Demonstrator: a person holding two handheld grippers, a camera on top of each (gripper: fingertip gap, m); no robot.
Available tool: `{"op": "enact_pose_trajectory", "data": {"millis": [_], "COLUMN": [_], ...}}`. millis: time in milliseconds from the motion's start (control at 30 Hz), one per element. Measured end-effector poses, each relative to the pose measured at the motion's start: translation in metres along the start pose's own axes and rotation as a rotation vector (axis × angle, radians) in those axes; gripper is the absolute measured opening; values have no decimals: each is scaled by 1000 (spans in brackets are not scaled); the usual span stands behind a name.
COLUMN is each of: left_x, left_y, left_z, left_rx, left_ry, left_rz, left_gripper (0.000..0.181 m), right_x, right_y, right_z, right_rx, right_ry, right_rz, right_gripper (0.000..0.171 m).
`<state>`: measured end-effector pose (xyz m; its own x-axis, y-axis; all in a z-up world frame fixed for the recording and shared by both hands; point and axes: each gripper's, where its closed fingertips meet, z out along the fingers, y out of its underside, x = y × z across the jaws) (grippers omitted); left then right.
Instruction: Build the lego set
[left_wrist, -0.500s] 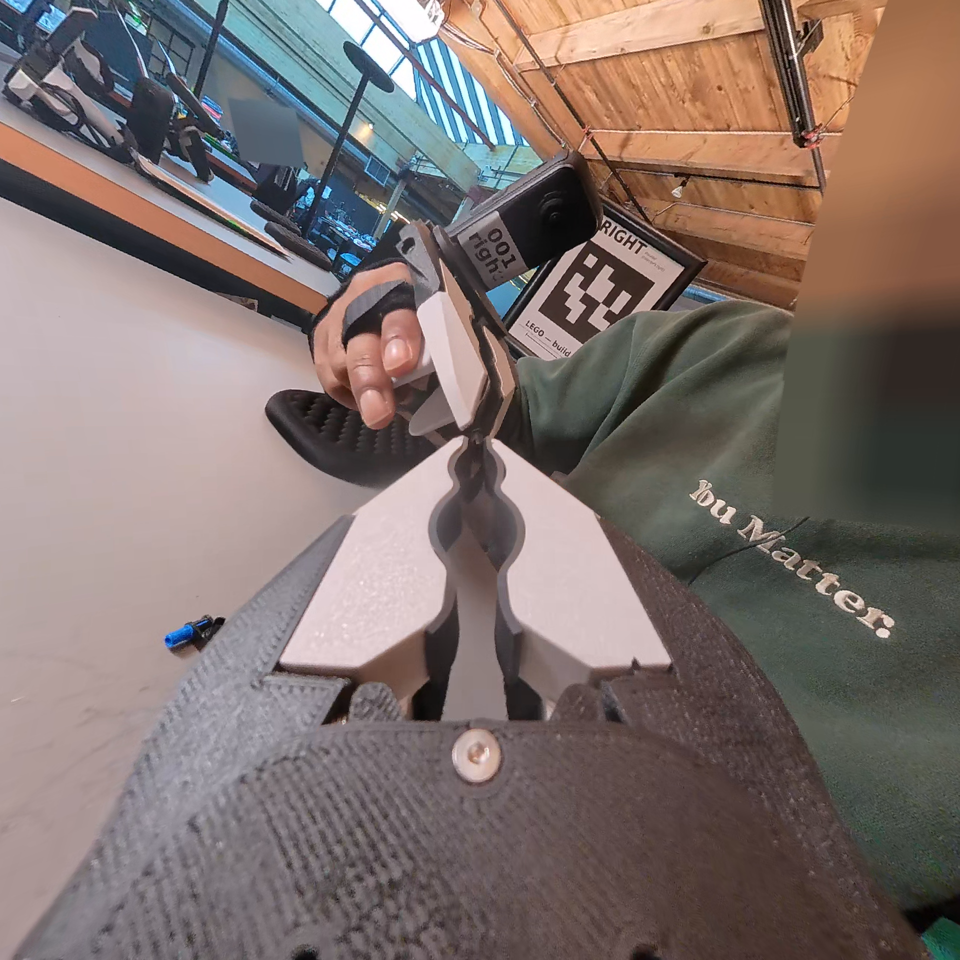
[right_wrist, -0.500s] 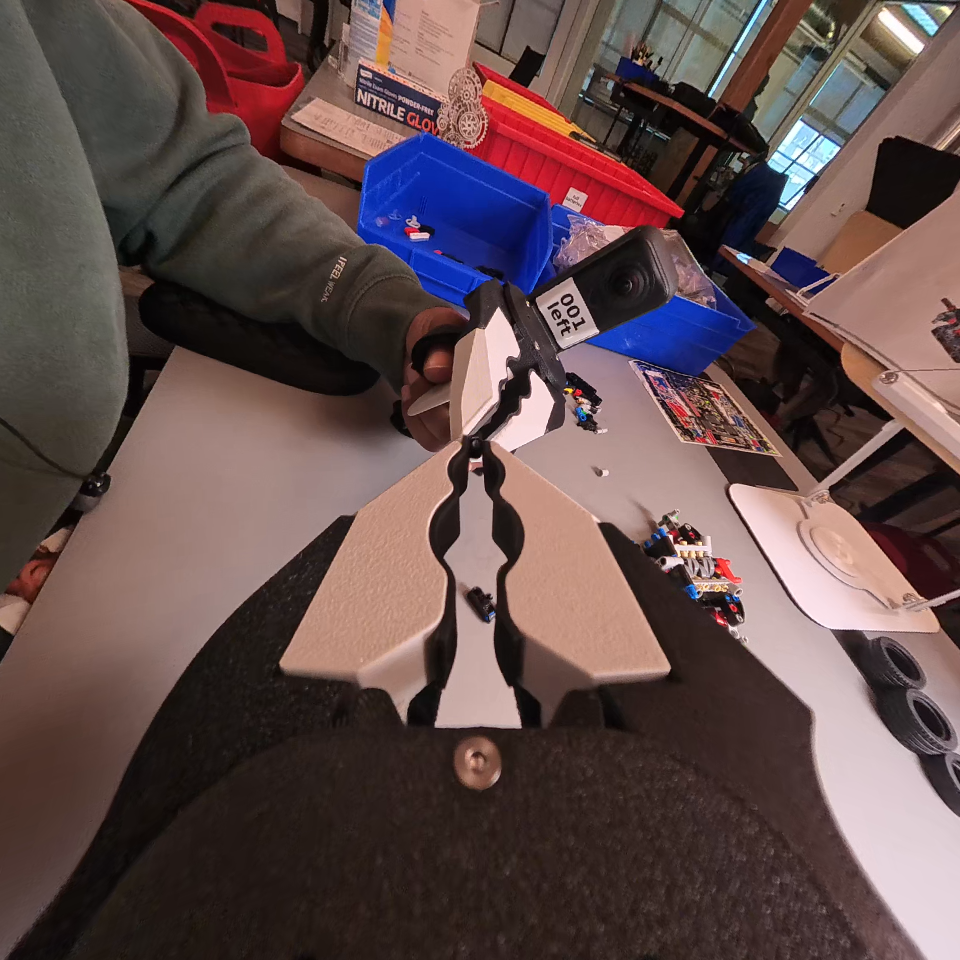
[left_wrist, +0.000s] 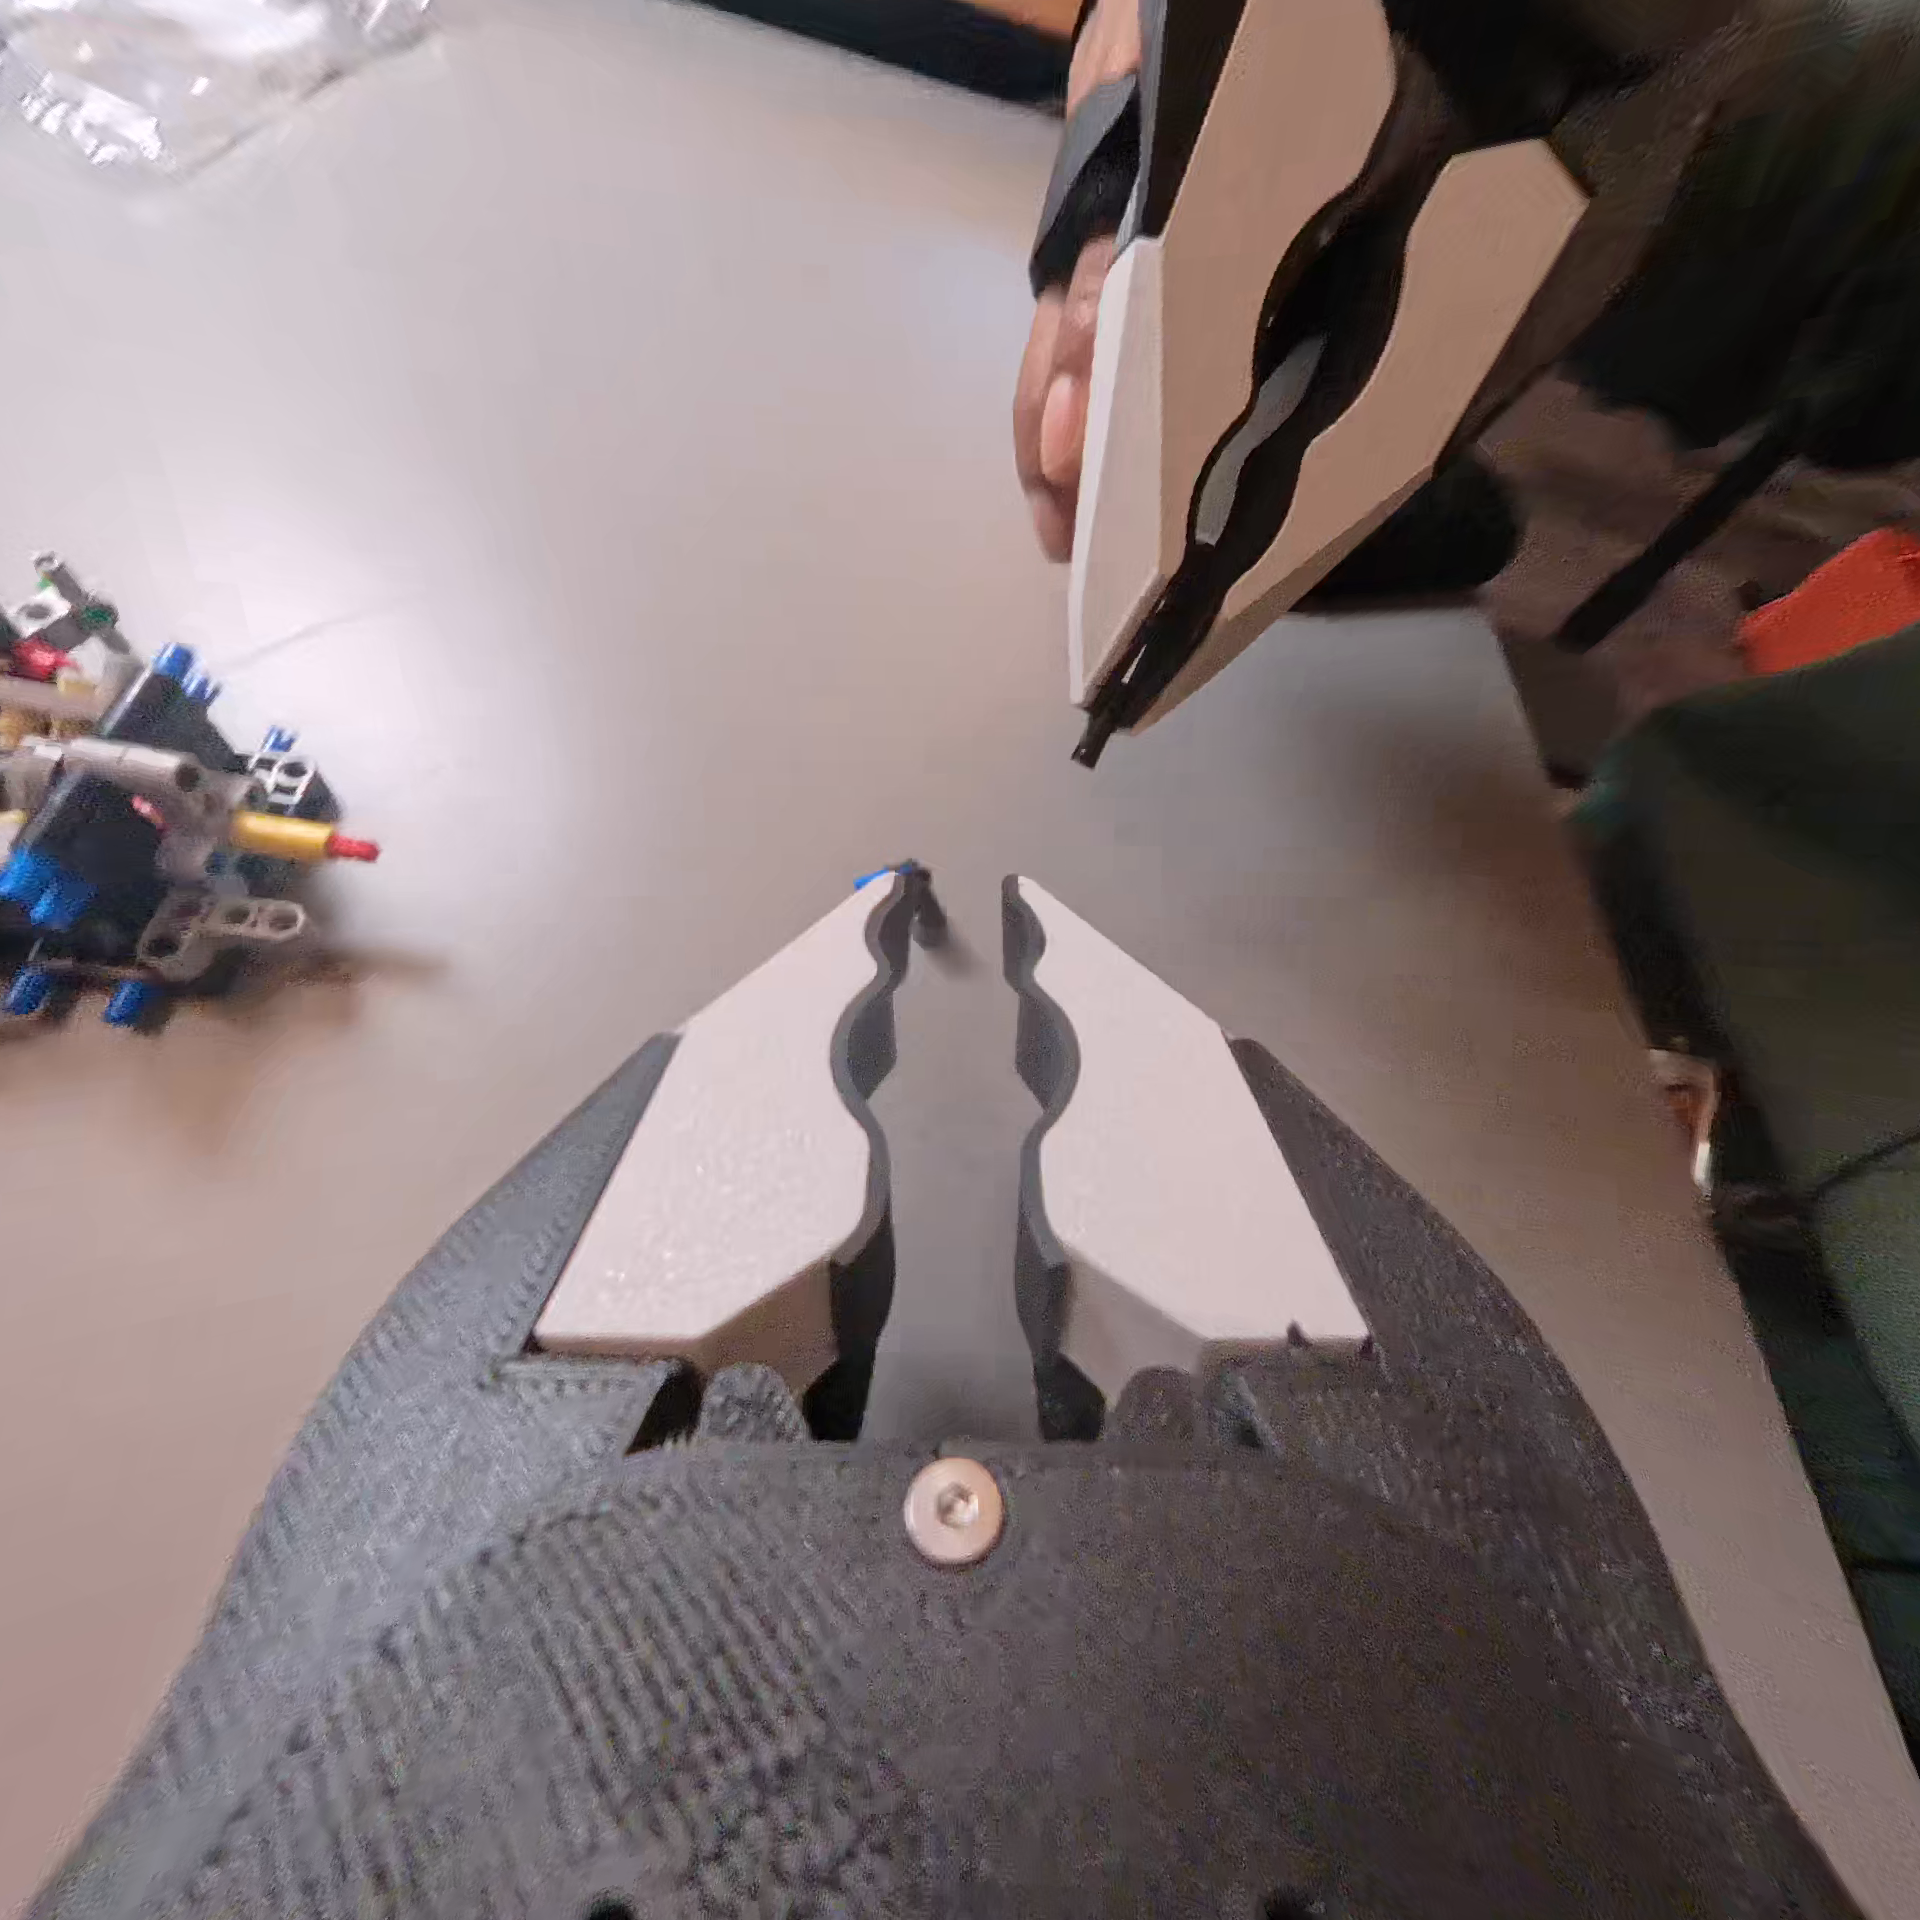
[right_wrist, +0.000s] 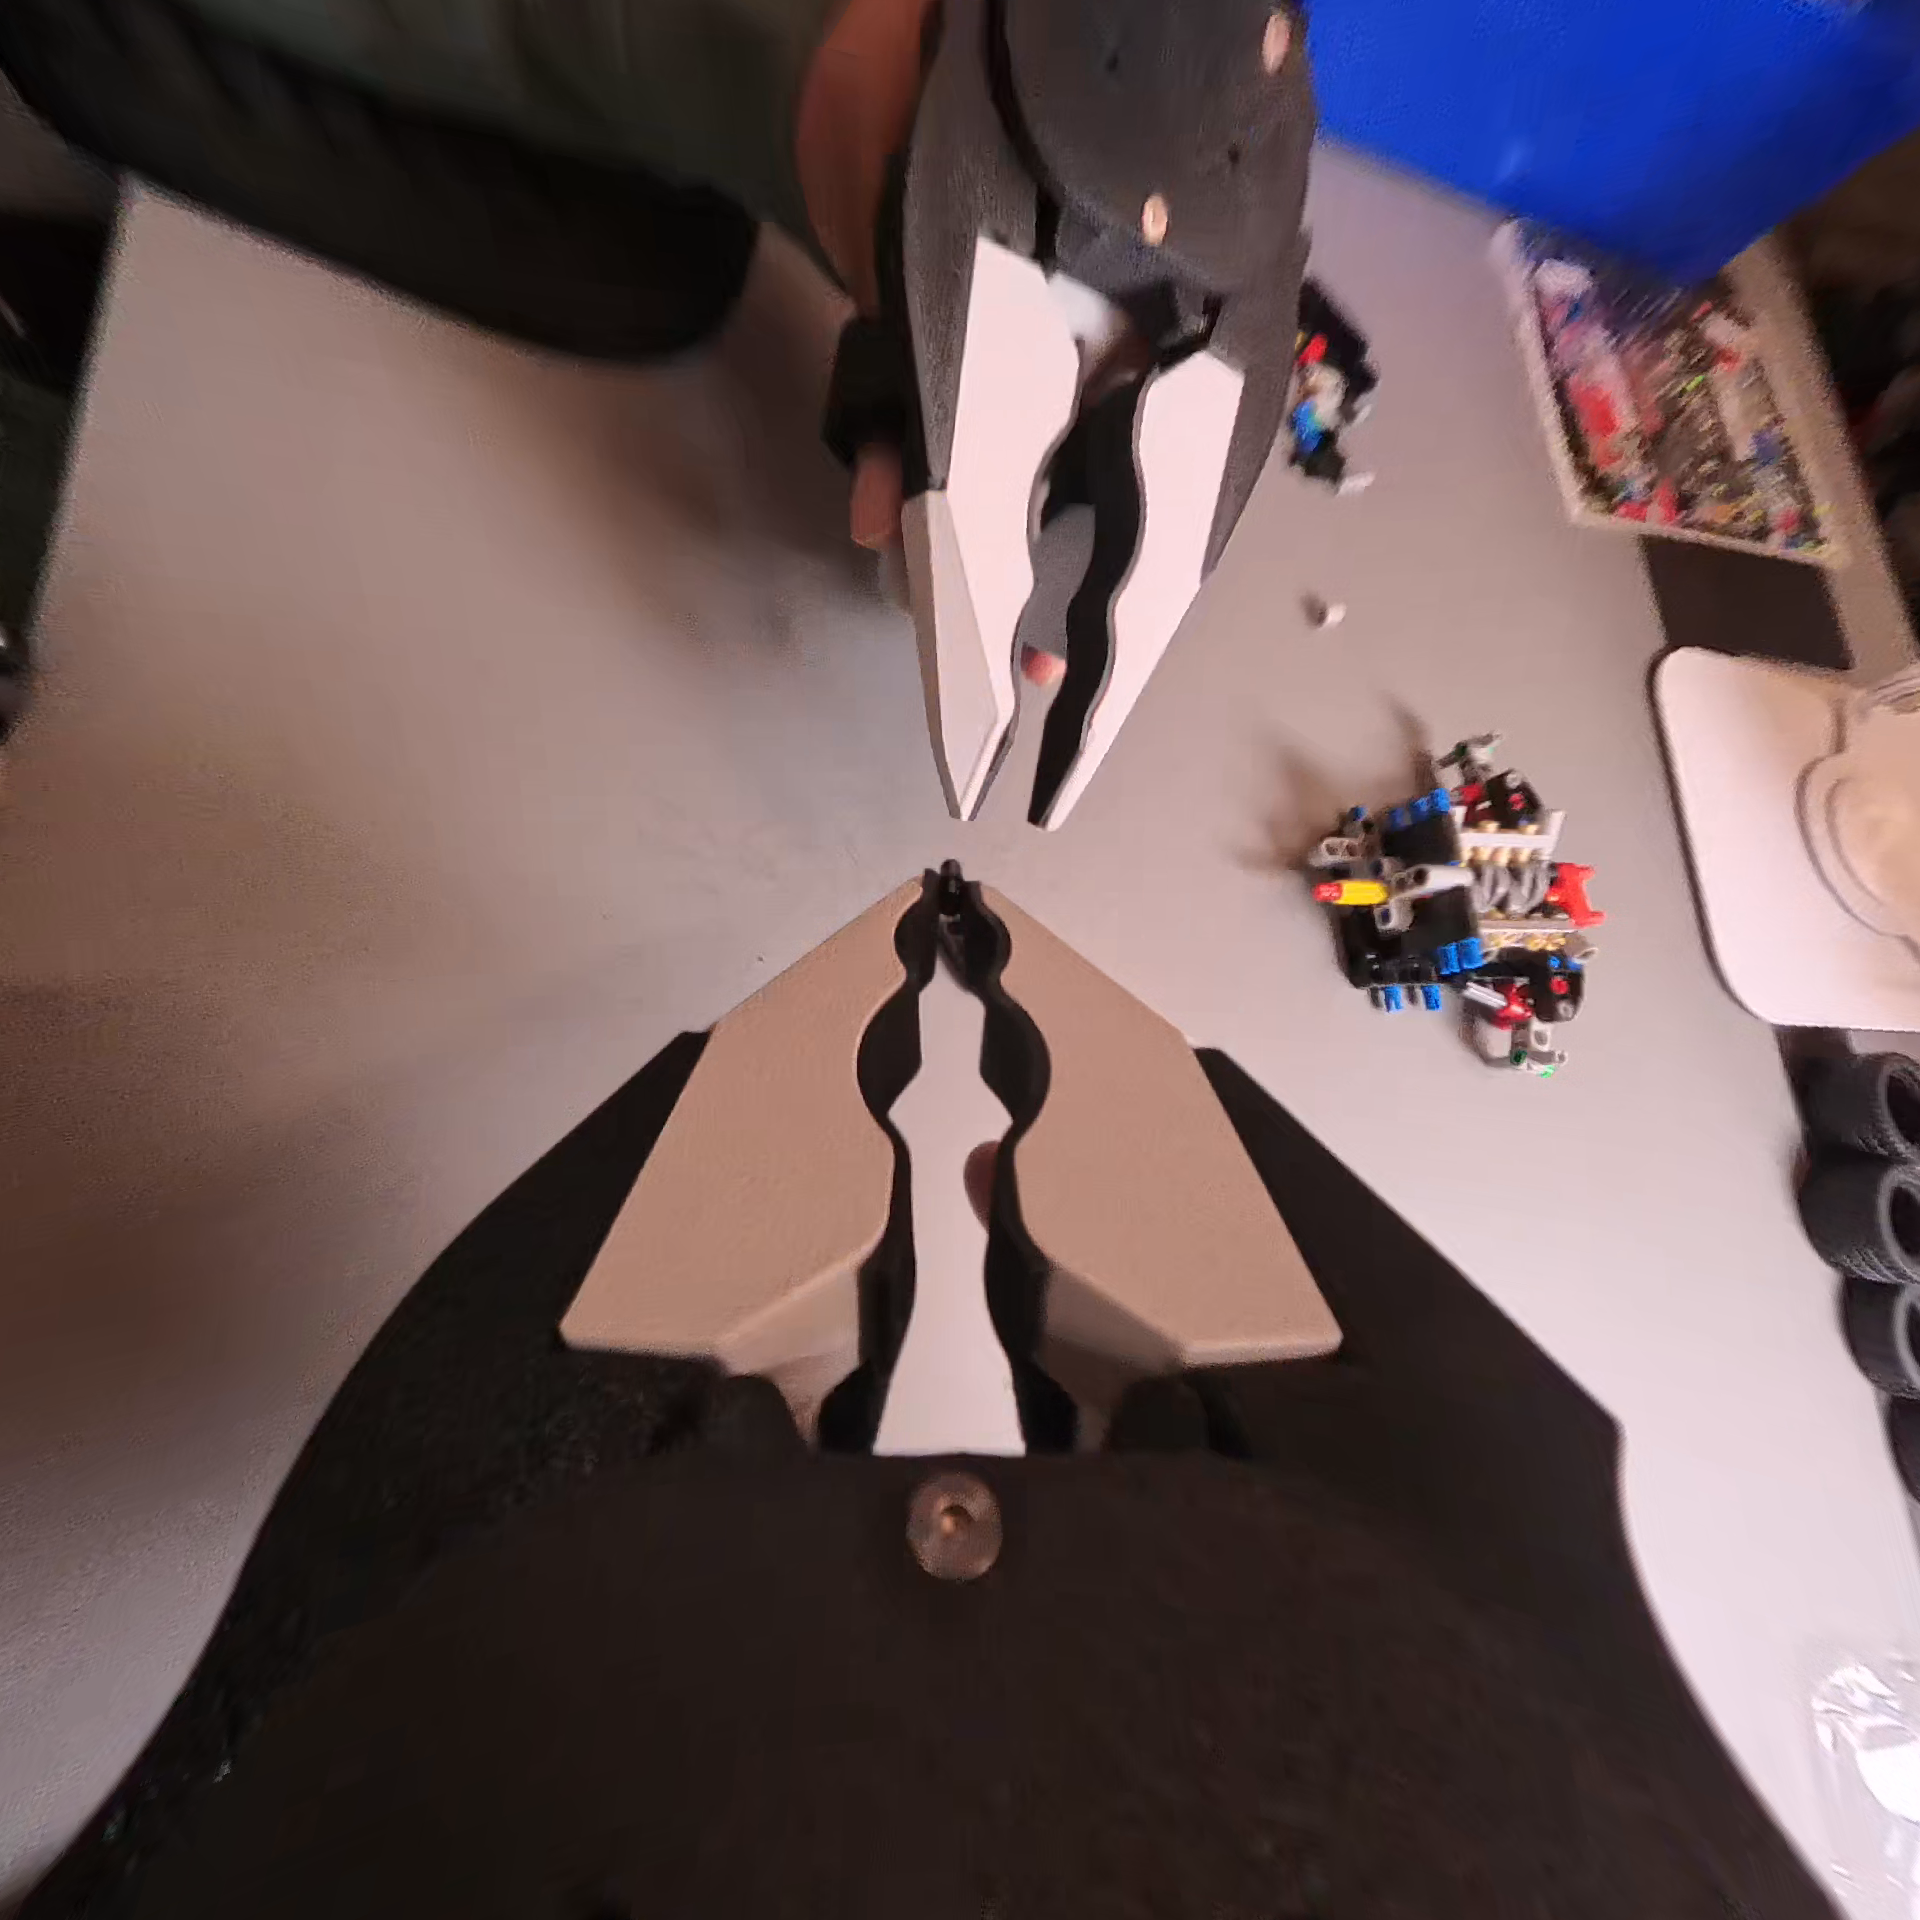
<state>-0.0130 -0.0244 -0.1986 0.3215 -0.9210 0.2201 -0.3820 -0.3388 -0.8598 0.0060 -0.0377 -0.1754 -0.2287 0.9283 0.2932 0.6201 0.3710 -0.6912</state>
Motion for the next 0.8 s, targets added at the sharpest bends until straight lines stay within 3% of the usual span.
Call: {"op": "enact_pose_trajectory", "data": {"millis": [133,367,800], "left_x": [-2,-11,-13], "left_y": [16,33,35], "left_z": [13,30,32], "left_rx": [-86,-204,-201], "left_ry": [-115,-238,-211], "left_rz": [38,136,160], "left_gripper": [17,17,4], "right_x": [5,6,3], "right_y": [16,24,38], "right_z": [22,37,48], "right_rx": [-159,-241,-380], "right_ry": [-78,-210,-274], "right_rz": [-85,-113,-150], "right_gripper": [2,2,2]}}
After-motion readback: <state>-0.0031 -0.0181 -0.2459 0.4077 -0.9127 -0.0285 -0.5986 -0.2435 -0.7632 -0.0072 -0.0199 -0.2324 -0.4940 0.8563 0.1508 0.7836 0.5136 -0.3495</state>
